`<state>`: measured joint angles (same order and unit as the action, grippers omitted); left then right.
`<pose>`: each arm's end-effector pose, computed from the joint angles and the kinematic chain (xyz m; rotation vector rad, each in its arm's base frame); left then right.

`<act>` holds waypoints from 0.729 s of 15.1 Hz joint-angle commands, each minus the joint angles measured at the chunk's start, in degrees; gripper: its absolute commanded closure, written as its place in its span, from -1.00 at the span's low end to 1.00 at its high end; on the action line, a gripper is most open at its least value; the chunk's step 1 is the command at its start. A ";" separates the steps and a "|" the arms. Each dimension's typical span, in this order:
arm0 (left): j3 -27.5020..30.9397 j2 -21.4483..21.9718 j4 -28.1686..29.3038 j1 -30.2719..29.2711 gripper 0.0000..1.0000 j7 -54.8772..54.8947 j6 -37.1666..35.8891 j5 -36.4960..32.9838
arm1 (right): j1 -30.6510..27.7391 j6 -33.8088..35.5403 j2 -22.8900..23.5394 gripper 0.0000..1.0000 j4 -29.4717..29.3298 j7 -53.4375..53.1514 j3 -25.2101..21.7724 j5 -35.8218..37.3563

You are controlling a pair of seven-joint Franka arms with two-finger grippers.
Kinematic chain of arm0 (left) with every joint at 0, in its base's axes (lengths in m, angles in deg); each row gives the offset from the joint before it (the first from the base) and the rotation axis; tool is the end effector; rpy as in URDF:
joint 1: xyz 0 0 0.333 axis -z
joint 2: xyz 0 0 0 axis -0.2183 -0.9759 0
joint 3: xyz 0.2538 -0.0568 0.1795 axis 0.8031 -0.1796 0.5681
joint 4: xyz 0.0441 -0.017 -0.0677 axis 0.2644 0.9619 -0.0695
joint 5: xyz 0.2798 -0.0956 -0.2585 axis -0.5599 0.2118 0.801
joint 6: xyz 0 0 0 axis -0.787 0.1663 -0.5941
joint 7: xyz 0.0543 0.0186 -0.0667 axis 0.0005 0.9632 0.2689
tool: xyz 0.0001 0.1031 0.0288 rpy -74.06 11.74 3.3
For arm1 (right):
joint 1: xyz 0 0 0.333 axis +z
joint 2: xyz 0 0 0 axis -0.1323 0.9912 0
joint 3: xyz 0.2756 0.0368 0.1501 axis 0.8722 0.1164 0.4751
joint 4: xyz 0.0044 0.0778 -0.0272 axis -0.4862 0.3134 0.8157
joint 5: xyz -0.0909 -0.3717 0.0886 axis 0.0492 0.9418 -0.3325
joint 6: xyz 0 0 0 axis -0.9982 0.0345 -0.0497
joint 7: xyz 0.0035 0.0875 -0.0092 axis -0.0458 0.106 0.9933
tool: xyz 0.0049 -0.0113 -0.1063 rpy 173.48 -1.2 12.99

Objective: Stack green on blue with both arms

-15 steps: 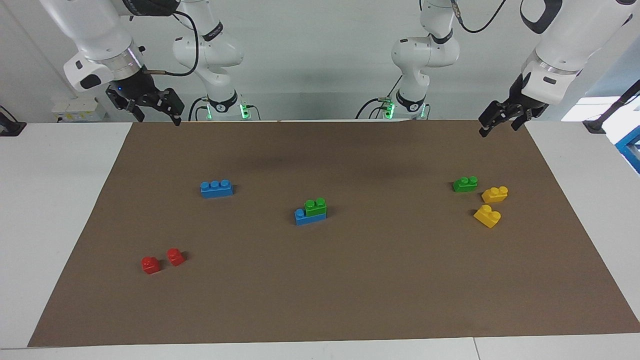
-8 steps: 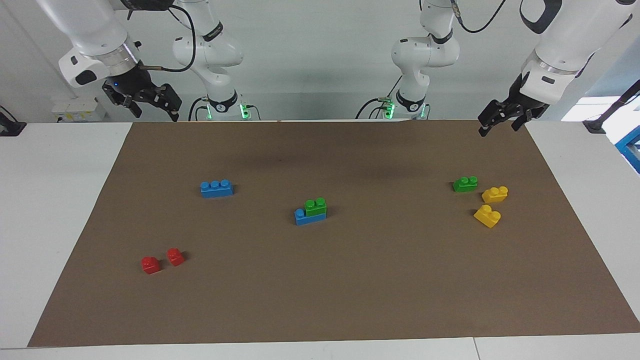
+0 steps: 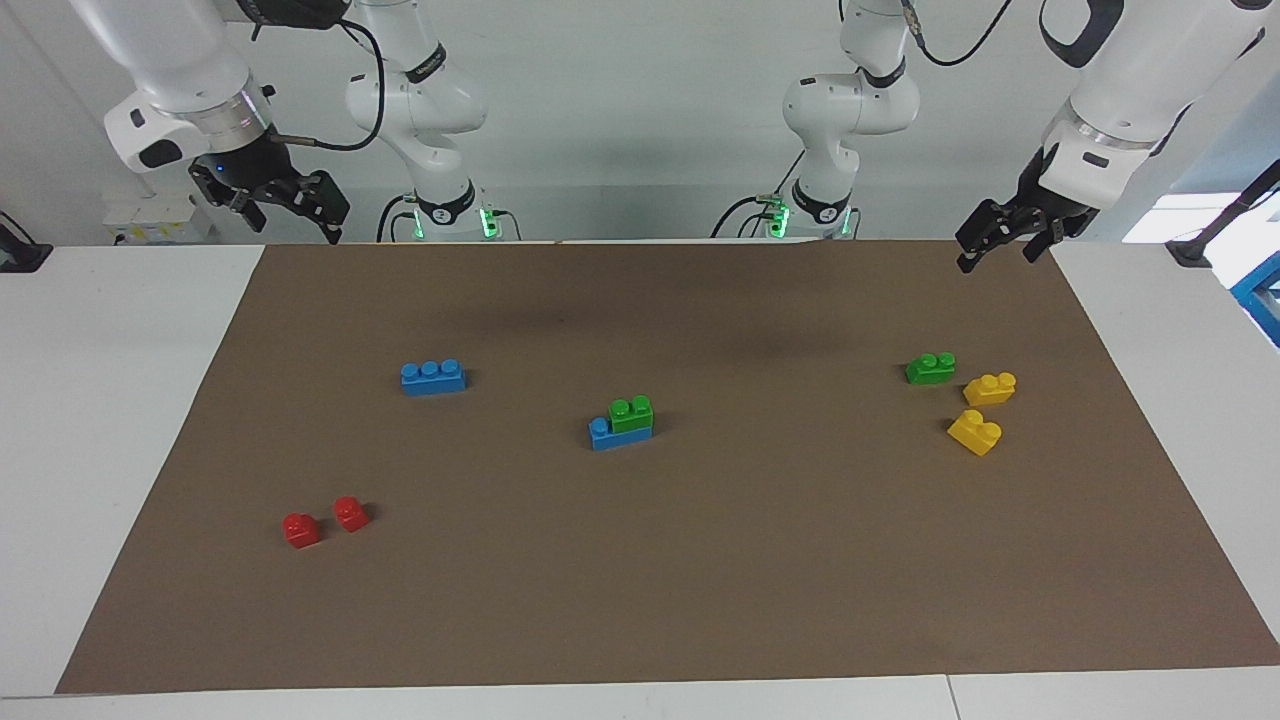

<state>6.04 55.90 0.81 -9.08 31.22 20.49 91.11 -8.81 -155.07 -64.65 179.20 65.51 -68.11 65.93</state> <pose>0.5436 -0.0251 0.6318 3.1145 0.1655 -0.0774 0.5161 -0.0185 0.6407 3.0579 -0.2994 -0.2078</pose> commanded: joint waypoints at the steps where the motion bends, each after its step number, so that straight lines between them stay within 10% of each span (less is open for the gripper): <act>1: 0.48 -0.08 -0.25 0.60 -1.00 0.84 0.33 0.18 | -1.08 1.44 0.56 -0.97 -1.45 0.92 0.04 0.66; 11: 0.21 -0.08 -0.25 0.60 -1.00 0.85 0.60 0.18 | -3.01 1.00 -0.23 -1.00 0.04 0.74 0.04 0.04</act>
<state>5.88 55.90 0.81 -9.06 31.38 20.54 91.11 -10.35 -155.03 -64.66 179.17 65.51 -68.64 65.97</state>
